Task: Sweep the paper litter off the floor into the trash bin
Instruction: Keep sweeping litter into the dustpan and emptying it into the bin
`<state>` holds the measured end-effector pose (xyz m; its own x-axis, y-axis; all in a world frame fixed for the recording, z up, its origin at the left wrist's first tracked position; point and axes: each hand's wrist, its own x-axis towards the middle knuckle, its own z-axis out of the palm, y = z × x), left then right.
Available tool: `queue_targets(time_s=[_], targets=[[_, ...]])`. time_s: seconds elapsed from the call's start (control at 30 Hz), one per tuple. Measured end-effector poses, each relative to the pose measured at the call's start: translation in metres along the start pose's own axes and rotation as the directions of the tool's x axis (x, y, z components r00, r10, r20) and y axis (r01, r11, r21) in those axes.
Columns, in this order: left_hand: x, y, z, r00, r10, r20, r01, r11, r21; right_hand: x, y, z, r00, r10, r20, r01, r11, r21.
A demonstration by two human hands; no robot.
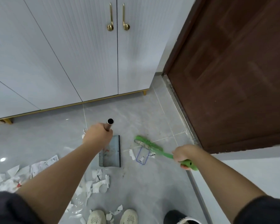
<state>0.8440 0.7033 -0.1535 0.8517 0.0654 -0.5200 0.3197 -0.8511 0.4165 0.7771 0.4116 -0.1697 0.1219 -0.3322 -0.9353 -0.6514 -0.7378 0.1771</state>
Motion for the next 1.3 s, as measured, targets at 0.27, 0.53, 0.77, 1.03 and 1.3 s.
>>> queue_targets(time_s=[0.27, 0.53, 0.77, 1.03, 1.3], targets=[[-0.013, -0.009, 0.016, 1.0, 0.019, 0.011, -0.018, 1.0, -0.026, -0.001, 0.023, 0.026, 0.995, -0.016, -0.095, 0.019, 0.999, 0.032], [-0.003, -0.007, 0.028, 0.997, 0.034, 0.069, -0.032, 0.999, -0.029, 0.017, 0.026, 0.05, 0.998, 0.019, -0.068, -0.034, 0.974, -0.226], [0.007, -0.021, 0.023, 0.991, -0.028, 0.131, 0.044, 0.992, -0.118, 0.014, -0.028, 0.093, 0.986, -0.156, 0.051, 0.164, 0.931, -0.326], [-0.001, -0.026, 0.023, 0.985, -0.013, 0.174, 0.036, 0.991, -0.131, -0.01, -0.077, 0.105, 0.934, -0.345, 0.098, 0.31, 0.914, 0.261], [-0.002, -0.057, 0.008, 0.987, -0.111, 0.12, 0.142, 0.949, -0.283, -0.041, -0.054, 0.071, 0.879, -0.316, 0.358, 0.102, 0.857, 0.505]])
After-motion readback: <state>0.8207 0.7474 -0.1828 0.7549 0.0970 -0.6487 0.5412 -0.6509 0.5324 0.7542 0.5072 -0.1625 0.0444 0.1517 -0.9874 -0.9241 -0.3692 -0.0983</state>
